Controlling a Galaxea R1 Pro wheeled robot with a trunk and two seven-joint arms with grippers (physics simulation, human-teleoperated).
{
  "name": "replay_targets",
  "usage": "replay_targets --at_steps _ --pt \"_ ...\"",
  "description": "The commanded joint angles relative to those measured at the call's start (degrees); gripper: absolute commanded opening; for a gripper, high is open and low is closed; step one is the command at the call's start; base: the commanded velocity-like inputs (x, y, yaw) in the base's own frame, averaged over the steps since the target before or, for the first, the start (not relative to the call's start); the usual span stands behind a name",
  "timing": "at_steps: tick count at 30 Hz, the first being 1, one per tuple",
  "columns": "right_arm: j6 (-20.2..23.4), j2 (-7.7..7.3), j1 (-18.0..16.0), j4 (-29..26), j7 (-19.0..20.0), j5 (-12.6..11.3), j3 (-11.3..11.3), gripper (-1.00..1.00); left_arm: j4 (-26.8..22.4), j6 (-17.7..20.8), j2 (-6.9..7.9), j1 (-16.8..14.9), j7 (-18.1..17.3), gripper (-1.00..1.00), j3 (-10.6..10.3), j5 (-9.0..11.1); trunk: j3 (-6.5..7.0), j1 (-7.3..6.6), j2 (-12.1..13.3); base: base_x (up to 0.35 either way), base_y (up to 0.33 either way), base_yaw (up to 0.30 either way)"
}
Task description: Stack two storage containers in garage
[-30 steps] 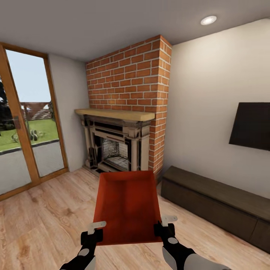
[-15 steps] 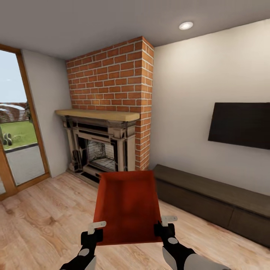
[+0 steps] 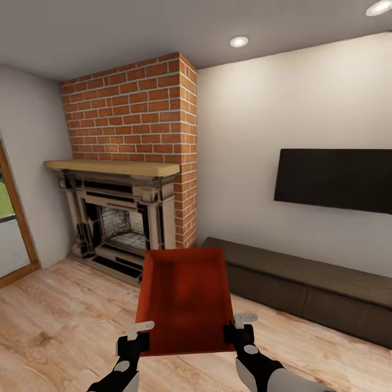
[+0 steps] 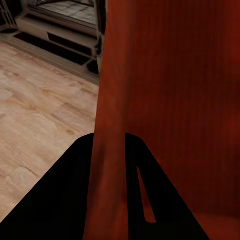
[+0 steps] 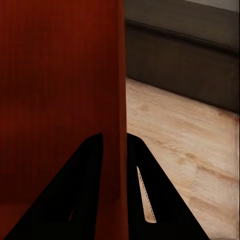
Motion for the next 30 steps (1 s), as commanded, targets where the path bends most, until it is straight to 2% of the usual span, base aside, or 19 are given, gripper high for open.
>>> replay_targets --at_steps 1,30 --pt "-0.1 0.02 0.0 0.1 0.2 -0.7 -0.4 -1.0 -0.5 0.1 -0.05 -0.1 0.1 -1.0 1.6 -1.1 -0.11 0.02 -0.1 0.0 0.0 -0.281" --pt "-0.1 0.02 -0.1 0.1 0.2 -0.7 -0.4 -1.0 -0.5 0.1 -0.02 -0.1 0.2 -1.0 1.7 -1.1 -0.11 0.02 -0.1 0.0 0.0 -0.281"
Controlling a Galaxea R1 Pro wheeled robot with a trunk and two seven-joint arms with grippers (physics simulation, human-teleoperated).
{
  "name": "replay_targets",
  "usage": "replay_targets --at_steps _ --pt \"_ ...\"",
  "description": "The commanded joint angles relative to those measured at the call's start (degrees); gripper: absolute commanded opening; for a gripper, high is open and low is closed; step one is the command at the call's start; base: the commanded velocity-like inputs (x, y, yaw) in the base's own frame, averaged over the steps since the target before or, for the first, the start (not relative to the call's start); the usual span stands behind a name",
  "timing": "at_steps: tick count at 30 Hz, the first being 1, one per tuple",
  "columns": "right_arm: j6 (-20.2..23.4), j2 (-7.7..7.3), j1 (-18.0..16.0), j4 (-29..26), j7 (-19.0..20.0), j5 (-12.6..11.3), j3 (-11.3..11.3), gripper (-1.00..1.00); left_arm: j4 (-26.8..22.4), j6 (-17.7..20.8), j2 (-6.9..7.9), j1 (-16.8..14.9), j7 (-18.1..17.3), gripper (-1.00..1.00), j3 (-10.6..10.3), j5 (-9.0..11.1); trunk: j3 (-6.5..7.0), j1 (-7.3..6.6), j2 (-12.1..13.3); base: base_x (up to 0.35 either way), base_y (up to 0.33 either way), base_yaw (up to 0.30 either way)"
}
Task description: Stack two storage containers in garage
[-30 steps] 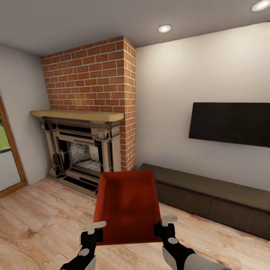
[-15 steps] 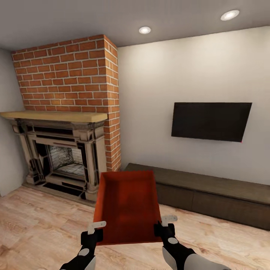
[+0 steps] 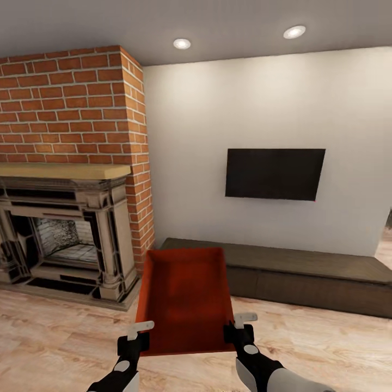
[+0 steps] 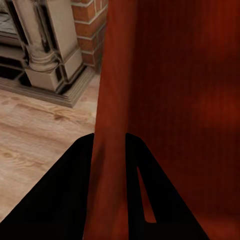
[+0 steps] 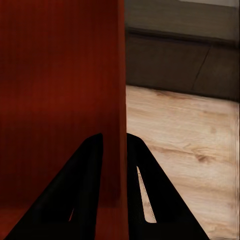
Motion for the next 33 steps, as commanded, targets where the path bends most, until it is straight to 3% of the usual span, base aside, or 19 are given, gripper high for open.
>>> replay_targets --at_steps 1,33 --pt "-0.1 0.02 0.0 0.1 0.2 -0.8 -0.3 -1.0 -0.4 0.1 -0.04 -0.1 0.2 -1.0 1.7 -1.0 -0.11 0.02 -0.1 0.0 0.0 -0.281" --pt "-0.1 0.02 0.0 0.1 0.2 -0.8 -0.3 -1.0 -0.4 0.1 -0.07 -0.1 0.1 -1.0 1.6 -1.0 -0.11 0.02 -0.1 0.0 0.0 -0.282"
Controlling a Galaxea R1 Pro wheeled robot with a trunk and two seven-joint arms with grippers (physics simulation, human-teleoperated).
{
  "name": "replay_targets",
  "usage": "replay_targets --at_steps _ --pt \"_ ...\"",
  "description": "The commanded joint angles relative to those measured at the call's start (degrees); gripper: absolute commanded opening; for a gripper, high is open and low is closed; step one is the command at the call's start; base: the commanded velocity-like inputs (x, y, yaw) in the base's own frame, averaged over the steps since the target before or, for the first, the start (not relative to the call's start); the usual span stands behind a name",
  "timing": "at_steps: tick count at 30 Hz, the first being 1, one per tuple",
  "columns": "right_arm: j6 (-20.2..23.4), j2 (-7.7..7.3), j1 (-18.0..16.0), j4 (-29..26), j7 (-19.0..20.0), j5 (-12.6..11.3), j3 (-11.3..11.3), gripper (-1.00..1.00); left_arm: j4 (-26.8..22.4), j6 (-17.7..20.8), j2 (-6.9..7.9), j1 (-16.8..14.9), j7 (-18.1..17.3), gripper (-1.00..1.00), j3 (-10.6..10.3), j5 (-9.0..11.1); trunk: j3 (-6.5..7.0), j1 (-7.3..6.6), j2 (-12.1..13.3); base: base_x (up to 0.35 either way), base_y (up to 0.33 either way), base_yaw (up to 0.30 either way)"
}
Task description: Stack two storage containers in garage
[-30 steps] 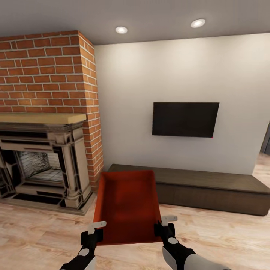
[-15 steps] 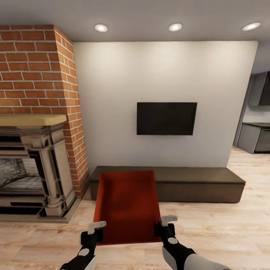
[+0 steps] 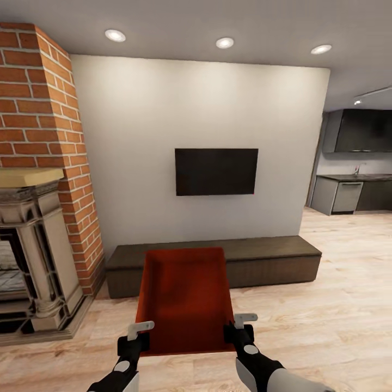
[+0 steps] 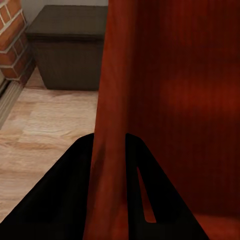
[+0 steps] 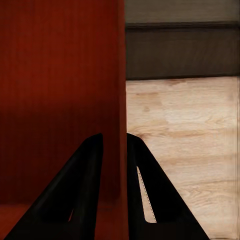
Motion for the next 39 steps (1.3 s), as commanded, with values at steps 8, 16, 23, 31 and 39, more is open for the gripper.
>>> replay_targets --at_steps 8,16,23,31,39 --pt "-0.1 0.02 0.0 0.1 0.2 -0.7 -0.4 -1.0 -0.5 0.1 -0.06 -0.1 0.2 -1.0 1.7 -1.1 -0.11 0.02 -0.1 0.0 0.0 -0.282" --pt "-0.1 0.02 0.0 0.1 0.2 -0.7 -0.4 -1.0 -0.5 0.1 -0.06 -0.1 0.2 -1.0 1.7 -1.1 -0.11 0.02 -0.1 0.0 0.0 -0.282" --pt "-0.1 0.02 0.0 0.1 0.2 -0.7 -0.4 -1.0 -0.5 0.1 -0.06 -0.1 0.2 -1.0 1.7 -1.1 -0.11 0.02 -0.1 0.0 0.0 -0.282" --pt "-0.1 0.02 0.0 0.1 0.2 -0.7 -0.4 -1.0 -0.5 0.1 -0.06 -0.1 0.2 -1.0 1.7 -1.1 -0.11 0.02 -0.1 0.0 0.0 -0.282" --pt "-0.1 0.02 0.0 0.1 0.2 -0.7 -0.4 -1.0 -0.5 0.1 -0.06 -0.1 0.2 -1.0 1.7 -1.1 -0.11 0.02 -0.1 0.0 0.0 -0.282"
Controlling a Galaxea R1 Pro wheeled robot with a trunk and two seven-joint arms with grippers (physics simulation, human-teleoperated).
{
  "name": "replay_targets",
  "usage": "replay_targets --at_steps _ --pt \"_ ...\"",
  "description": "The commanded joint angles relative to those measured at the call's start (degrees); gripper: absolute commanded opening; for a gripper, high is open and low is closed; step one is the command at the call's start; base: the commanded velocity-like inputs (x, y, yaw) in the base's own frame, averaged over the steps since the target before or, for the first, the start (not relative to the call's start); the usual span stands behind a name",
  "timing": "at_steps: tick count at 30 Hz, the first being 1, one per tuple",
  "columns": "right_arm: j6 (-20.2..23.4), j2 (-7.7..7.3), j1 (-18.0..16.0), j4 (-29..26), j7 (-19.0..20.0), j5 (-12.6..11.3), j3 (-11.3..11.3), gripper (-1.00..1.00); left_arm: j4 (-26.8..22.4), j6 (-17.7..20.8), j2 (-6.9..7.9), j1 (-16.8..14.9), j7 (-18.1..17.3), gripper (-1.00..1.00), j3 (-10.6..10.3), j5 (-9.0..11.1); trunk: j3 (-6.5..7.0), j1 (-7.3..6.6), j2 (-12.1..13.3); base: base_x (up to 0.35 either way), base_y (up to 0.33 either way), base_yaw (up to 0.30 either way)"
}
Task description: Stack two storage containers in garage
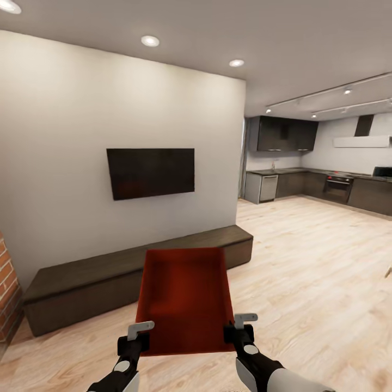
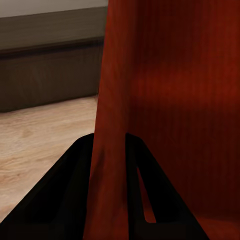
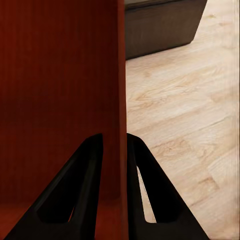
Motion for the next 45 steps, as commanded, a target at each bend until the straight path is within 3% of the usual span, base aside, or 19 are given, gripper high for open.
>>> replay_targets --at_steps 1,45 --pt "-0.1 0.02 0.0 0.1 0.2 -0.7 -0.4 -1.0 -0.4 0.1 -0.05 -0.1 0.1 -1.0 1.7 -1.1 -0.11 0.02 -0.1 0.0 0.0 -0.282" --pt "-0.1 0.0 0.0 0.1 0.2 -0.7 -0.4 -1.0 -0.4 0.1 -0.05 -0.1 0.1 -1.0 1.7 -1.1 -0.11 0.02 -0.1 0.0 0.0 -0.282"
